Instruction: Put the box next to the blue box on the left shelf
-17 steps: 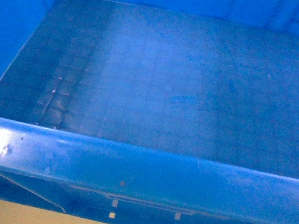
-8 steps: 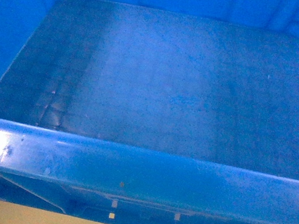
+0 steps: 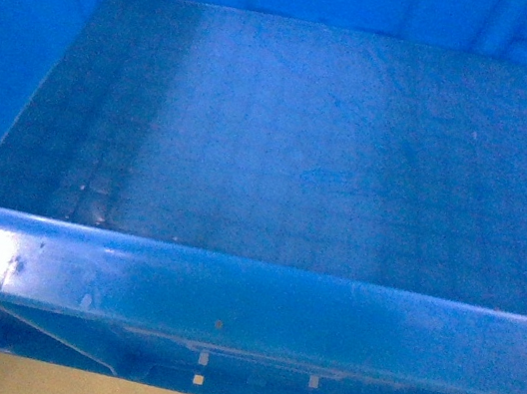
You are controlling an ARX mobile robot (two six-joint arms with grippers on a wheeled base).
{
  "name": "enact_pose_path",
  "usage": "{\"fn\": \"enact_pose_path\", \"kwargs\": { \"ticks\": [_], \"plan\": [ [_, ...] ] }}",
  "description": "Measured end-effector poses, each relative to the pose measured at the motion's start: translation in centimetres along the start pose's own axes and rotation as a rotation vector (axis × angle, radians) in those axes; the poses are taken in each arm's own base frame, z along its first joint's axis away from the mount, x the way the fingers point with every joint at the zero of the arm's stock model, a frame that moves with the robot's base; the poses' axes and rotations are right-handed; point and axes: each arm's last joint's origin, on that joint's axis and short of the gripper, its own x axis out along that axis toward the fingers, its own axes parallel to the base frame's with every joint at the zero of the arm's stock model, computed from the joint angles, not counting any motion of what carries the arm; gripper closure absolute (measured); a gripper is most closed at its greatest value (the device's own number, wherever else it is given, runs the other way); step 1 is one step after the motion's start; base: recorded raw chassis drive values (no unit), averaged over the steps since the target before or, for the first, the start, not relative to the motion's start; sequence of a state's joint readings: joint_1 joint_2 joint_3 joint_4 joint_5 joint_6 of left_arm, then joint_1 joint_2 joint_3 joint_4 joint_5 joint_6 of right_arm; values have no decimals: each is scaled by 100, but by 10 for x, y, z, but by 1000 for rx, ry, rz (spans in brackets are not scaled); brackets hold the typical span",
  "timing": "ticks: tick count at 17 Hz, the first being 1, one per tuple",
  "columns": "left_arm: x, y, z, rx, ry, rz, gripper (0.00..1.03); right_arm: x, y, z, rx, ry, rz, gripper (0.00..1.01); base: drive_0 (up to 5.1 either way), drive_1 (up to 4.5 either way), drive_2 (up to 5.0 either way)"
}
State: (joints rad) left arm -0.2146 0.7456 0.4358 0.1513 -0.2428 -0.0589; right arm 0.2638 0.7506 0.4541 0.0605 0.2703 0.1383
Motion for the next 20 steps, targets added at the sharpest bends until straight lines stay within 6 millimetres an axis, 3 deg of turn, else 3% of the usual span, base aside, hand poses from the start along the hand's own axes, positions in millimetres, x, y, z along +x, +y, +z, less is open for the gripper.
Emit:
{"fn": "enact_pose_path", "kwargs": {
  "ticks": [20],
  "plan": [
    [1, 0, -1, 1, 5, 0, 94, 0, 0, 0, -1, 1, -1, 93, 5, 420, -410]
  ]
}}
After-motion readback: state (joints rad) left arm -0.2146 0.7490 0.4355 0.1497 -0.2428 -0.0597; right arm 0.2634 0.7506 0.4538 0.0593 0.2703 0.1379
